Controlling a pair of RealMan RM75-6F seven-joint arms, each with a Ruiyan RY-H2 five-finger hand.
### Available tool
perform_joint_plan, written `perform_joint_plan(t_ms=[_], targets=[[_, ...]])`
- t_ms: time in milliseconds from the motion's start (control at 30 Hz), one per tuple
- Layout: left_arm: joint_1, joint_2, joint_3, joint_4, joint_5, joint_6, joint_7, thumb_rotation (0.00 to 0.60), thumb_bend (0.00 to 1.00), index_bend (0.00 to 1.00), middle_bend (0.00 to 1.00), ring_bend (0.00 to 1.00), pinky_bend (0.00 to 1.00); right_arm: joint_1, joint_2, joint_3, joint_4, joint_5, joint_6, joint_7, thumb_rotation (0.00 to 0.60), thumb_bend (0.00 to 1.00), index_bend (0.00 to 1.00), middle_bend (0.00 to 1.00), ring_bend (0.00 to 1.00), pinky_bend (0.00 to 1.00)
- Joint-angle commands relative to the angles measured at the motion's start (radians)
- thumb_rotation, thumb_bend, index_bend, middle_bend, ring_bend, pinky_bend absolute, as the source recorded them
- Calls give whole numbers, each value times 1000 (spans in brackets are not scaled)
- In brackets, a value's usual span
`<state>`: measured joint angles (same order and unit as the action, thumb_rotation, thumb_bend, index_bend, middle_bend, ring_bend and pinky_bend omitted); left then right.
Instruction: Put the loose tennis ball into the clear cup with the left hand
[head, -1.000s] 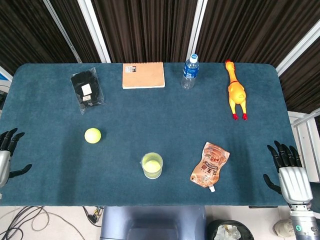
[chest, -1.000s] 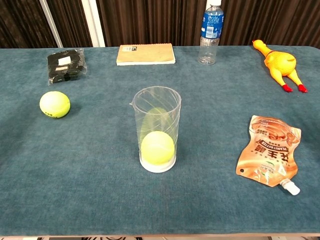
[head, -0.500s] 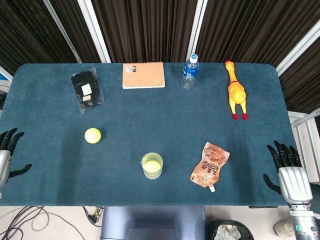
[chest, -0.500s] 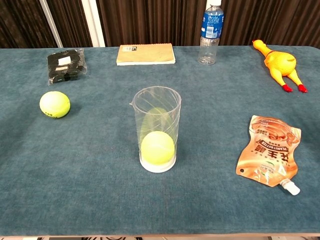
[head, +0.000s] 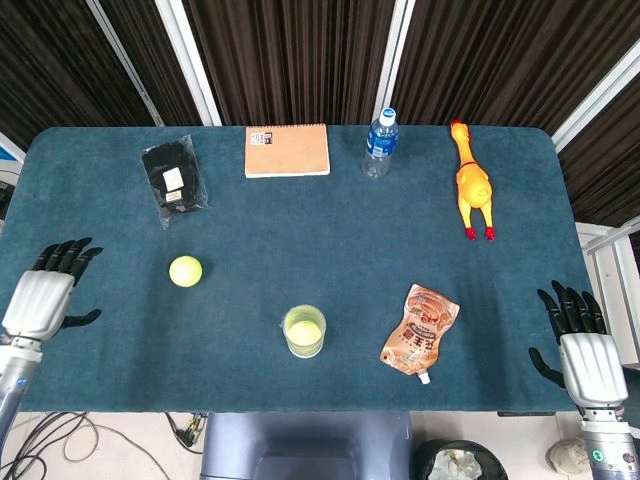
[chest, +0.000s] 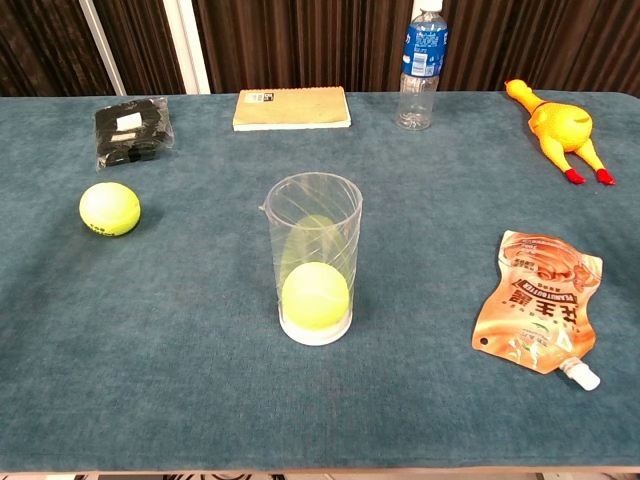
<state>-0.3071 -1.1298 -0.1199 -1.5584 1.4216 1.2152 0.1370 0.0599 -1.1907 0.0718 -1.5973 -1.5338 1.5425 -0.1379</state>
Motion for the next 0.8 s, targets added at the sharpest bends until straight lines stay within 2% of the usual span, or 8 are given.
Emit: perform_joint_plan(t_ms=[33,400,800], targets=[[-52,10,-16,-17,-23,-68,31,600,39,162,71,75,125,0,-1,1,1,2,-1,-1,600,351,106,0,6,0],[-203,-25,-41,-18,-127,-285,128,600,38,162,71,74,134,1,-4,1,3,3,-4,-7,600,352,106,0,5,0],[-319,-182,-41,123,-252,-415,217,600,38,161,92,75,173,0,1,4,4,6,1,-2,600,352,106,0,5,0]])
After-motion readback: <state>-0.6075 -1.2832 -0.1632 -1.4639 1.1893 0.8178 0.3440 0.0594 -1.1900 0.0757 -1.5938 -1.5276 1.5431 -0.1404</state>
